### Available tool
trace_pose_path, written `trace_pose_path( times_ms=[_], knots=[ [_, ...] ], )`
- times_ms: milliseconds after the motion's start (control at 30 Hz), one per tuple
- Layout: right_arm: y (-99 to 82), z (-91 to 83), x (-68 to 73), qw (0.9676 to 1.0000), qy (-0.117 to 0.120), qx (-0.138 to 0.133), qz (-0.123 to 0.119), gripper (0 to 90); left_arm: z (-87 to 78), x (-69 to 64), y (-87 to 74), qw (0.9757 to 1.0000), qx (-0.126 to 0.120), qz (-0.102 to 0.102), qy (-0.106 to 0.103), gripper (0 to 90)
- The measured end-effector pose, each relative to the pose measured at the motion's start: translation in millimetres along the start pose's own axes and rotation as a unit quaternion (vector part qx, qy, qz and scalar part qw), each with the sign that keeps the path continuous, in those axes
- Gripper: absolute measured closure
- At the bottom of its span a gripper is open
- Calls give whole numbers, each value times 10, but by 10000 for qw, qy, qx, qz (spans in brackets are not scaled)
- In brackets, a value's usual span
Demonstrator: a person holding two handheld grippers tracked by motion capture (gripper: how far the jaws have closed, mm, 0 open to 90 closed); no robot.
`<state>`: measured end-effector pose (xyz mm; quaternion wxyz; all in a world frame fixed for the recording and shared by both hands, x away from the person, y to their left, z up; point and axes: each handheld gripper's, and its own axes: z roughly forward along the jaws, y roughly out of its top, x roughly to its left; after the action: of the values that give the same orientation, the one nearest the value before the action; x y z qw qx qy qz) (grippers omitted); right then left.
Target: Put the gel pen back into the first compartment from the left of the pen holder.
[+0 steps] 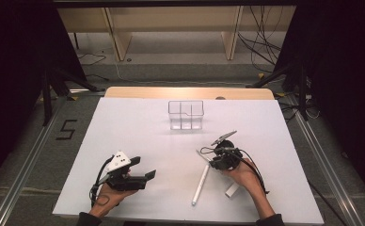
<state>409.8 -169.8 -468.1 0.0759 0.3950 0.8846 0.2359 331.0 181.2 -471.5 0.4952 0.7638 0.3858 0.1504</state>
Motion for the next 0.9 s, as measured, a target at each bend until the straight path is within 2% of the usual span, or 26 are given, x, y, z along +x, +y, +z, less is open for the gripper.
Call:
trace_pose_path(
  times_ms=[300, 533, 767, 900],
  knots=[
    [75, 14, 61, 9994, -213, 265, 6, 784, 5, -10, -2, 10000, 24, 16, -5, 177],
    [98, 18, 91, 9989, -317, 334, -4, 797, 4, -10, -3, 10000, 30, 29, -1, 177],
    [101, 7, 75, 9989, -325, 324, -38, 799, 2, -6, -3, 10000, 28, 34, 6, 177],
    [101, -34, 54, 9993, -297, 230, -17, 800, 4, -4, -5, 10000, 17, 13, 16, 178]
  ],
)
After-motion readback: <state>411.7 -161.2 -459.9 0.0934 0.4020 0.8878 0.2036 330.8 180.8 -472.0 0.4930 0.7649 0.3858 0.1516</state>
